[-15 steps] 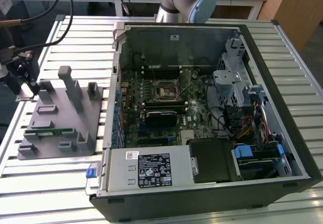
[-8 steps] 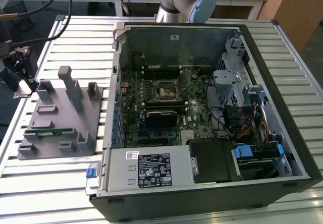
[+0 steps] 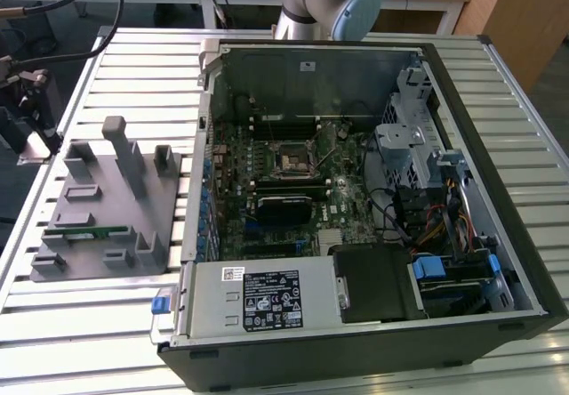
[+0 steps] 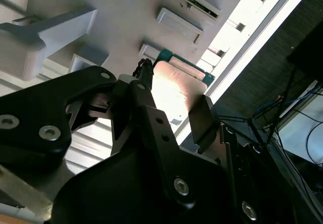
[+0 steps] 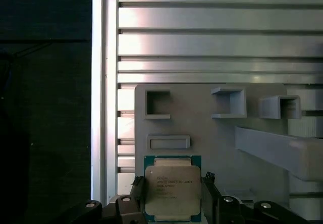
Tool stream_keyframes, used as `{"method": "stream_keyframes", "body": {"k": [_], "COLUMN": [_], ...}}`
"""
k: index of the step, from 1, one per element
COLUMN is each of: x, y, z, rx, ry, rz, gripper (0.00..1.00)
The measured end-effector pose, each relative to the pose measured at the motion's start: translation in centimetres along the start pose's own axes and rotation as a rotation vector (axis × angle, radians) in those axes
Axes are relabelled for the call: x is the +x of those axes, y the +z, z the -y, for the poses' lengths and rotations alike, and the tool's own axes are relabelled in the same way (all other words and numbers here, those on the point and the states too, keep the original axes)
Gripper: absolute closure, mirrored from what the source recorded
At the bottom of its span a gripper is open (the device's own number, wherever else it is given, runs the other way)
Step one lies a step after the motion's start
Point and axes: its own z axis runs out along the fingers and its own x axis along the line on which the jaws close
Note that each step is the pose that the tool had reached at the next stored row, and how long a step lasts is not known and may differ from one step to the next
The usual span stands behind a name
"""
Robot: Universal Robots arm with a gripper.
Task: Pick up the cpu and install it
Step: 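Pick up the cpu and move it towards the insertion slot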
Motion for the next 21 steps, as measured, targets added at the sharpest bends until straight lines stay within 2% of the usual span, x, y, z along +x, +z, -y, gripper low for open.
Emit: {"method": "stream_keyframes", "body": {"k": [21], "x": [-0.07], "y": [-3.39], "z": [-0.17], "rx": [0.0], "ry": [0.0], "rz": [0.0001], "gripper": [0.47]}}
